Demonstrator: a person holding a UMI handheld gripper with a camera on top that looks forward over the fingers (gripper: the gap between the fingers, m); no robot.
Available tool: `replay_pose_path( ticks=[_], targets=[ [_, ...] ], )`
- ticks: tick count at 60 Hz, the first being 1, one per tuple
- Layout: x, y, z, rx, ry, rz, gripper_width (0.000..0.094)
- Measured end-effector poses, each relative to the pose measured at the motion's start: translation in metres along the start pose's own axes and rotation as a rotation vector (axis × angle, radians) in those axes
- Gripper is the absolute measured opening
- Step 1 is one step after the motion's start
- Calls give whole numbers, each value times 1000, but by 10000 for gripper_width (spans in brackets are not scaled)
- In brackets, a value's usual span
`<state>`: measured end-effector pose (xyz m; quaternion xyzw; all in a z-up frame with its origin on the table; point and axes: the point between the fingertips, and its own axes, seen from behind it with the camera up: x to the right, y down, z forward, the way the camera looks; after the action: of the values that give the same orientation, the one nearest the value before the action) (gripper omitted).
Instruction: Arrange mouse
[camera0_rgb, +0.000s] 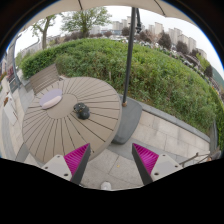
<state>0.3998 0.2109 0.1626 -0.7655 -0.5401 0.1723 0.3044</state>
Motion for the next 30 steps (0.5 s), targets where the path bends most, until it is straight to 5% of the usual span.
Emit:
replay_pose_path(
  ticks=[30],
  targets=[
    [-94,-5,42,78,-189,-169,854]
  ],
)
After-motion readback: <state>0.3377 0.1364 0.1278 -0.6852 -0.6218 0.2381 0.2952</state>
